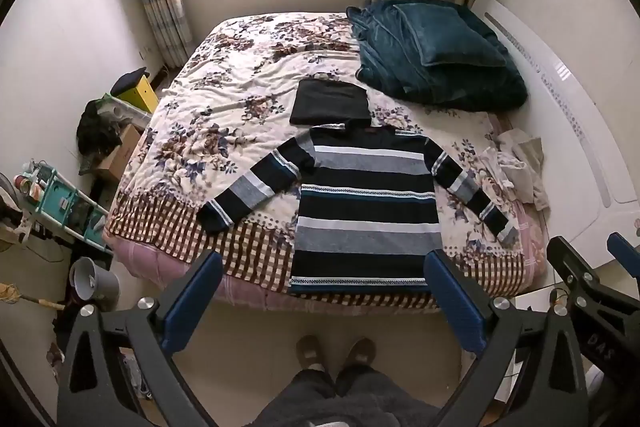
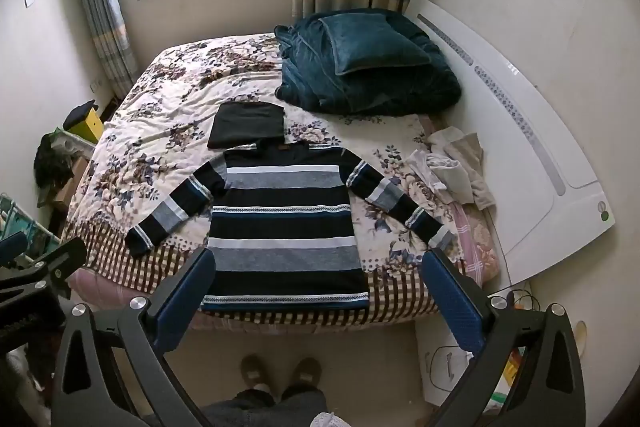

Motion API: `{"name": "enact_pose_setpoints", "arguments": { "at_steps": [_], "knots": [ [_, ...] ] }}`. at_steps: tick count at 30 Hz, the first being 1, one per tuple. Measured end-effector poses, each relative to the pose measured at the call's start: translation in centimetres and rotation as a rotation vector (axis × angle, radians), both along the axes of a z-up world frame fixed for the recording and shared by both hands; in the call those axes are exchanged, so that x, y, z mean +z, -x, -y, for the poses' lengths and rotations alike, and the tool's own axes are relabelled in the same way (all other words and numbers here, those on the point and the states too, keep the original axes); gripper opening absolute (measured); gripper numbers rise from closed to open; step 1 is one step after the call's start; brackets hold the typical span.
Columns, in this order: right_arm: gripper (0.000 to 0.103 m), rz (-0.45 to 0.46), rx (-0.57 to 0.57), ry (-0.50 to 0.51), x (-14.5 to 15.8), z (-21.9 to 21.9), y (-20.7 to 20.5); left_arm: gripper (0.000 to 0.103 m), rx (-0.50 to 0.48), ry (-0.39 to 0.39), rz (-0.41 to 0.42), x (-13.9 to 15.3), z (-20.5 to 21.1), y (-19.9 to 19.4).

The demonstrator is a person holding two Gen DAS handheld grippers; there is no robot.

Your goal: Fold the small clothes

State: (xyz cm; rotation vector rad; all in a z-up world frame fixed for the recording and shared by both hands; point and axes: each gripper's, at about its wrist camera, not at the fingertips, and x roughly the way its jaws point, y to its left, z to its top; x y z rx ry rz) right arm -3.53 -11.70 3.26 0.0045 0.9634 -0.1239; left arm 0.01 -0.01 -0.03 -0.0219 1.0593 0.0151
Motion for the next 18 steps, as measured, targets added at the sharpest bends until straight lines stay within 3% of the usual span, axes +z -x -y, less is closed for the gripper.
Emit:
{"name": "enact_pose_setpoints", "arguments": {
  "at_steps": [18],
  "knots": [
    [0.103, 0.010, -0.002, 0.007, 1.4, -0.7, -0.3, 0.103, 0.002, -0.005, 0.017, 0.3, 0.0, -0.3]
  ]
}}
